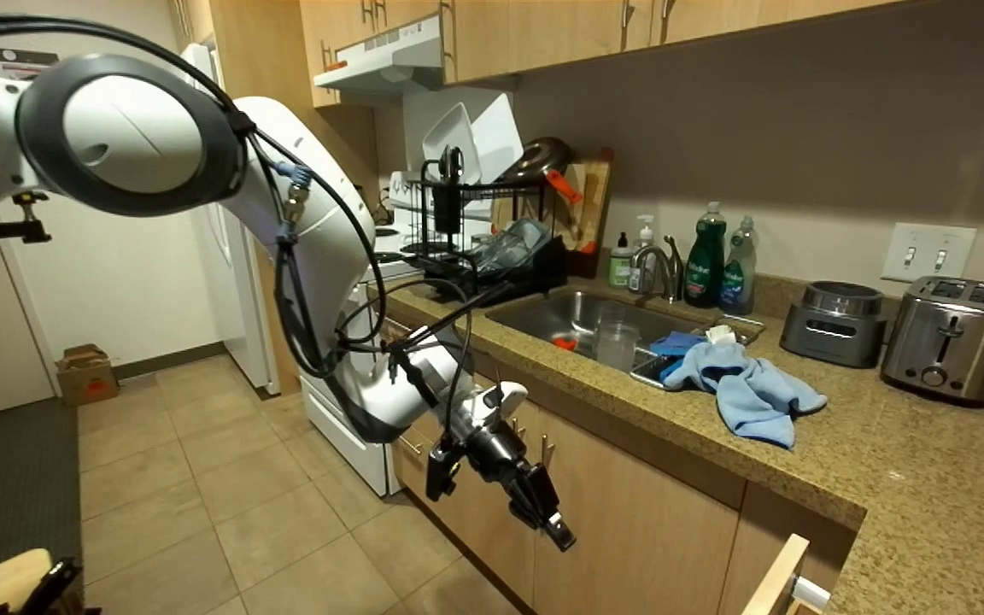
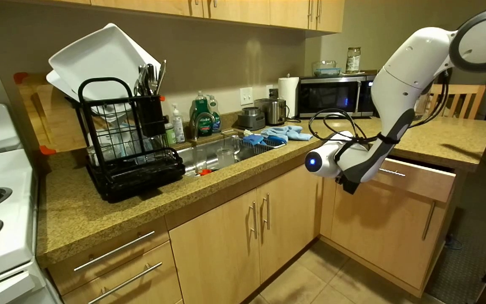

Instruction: Push closed the open top drawer

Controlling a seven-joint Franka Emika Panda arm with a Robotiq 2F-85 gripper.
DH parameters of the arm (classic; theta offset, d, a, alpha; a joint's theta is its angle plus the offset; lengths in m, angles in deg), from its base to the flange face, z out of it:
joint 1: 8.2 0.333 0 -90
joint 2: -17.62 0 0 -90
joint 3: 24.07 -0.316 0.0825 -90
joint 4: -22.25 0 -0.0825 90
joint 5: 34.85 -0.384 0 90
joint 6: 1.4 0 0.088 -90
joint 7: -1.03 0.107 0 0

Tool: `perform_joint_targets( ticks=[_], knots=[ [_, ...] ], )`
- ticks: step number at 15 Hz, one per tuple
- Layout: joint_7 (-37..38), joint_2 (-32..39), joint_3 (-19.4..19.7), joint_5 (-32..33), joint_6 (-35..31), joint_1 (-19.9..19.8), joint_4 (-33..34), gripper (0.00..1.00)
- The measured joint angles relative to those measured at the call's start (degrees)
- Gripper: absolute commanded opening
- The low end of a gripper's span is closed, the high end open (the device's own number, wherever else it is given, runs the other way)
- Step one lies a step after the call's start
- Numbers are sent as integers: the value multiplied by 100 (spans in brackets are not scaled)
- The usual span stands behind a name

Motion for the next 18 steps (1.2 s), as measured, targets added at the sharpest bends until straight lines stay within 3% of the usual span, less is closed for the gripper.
perform_joint_targets(
  ticks=[4,8,18],
  knots=[
    [-1000,-13,105,0,-865,-304,-61,0],
    [-1718,32,391,0,-1021,-562,-77,0],
    [-1849,217,1073,17,-807,-626,-29,0]
  ],
)
